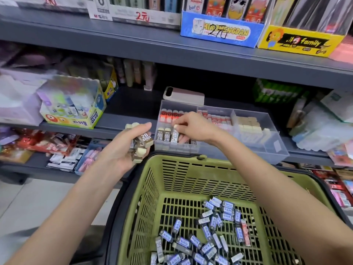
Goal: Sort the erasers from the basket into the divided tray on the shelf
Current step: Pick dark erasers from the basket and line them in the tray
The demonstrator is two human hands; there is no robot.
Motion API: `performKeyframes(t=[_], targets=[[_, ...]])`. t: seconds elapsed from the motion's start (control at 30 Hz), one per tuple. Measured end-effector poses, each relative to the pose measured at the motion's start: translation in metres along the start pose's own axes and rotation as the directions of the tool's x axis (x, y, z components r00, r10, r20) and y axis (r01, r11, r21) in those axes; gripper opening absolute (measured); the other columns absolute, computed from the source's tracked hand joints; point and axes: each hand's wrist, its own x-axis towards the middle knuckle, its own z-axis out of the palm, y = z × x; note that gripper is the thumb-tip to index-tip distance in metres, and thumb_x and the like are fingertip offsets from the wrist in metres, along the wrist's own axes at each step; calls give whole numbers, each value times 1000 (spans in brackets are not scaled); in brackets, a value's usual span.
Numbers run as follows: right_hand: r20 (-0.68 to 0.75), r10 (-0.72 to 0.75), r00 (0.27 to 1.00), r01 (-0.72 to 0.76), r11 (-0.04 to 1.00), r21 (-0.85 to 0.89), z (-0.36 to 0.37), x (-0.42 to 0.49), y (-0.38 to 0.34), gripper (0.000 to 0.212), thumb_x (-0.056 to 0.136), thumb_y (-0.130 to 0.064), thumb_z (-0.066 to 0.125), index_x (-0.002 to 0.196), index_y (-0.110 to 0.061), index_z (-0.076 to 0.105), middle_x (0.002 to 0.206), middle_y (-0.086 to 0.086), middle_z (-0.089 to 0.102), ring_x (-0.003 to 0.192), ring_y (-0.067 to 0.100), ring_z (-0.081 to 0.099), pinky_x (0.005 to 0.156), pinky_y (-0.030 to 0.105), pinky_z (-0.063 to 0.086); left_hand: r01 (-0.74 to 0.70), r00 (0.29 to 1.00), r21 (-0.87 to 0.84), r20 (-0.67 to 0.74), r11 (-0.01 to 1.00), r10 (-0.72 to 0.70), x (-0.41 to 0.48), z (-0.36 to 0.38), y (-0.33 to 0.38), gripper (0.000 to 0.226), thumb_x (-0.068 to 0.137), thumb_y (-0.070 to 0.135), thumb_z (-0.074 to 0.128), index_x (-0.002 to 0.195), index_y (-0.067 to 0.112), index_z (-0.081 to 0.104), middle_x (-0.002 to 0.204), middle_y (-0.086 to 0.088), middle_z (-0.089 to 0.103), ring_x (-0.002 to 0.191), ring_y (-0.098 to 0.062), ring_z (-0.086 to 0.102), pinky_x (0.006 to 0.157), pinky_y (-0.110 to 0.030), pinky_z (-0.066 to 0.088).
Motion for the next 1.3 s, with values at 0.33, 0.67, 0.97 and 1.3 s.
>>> performKeyframes(t=[0.33,0.67,0.97,1.3], targets=[[-174,77,982,-76,997,16,16,2,1,13,88,1,57,98,-1,65,79,18,71,70,20,70,86,39,54,-6,1000,-16,4,1000,6,4,-2,-5,40,50,26,79,85,15,63,62,2,65,45,-9,58,45,-17,48],[-382,-151,912,46,962,-270,20,-16,-12,15,90,-20,58,96,-13,70,85,1,68,82,16,60,77,31,48,-81,996,4,21,997,81,3,5,-6,46,43,37,83,81,16,69,64,1,70,50,-12,65,45,-21,50],[-354,-174,919,241,958,156,35,-53,-33,21,82,-32,68,73,-13,66,58,-5,54,54,0,44,56,25,46,-96,992,67,90,993,90,1,11,-11,31,45,51,77,62,24,76,65,1,71,55,-11,67,48,-20,52],[-439,-10,898,-196,885,-421,7,-34,11,45,79,-56,60,60,-15,65,64,-3,56,77,17,53,58,25,32,73,997,-221,41,972,-66,3,4,-6,27,65,9,68,91,3,62,66,-10,65,53,-18,63,50,-25,54]])
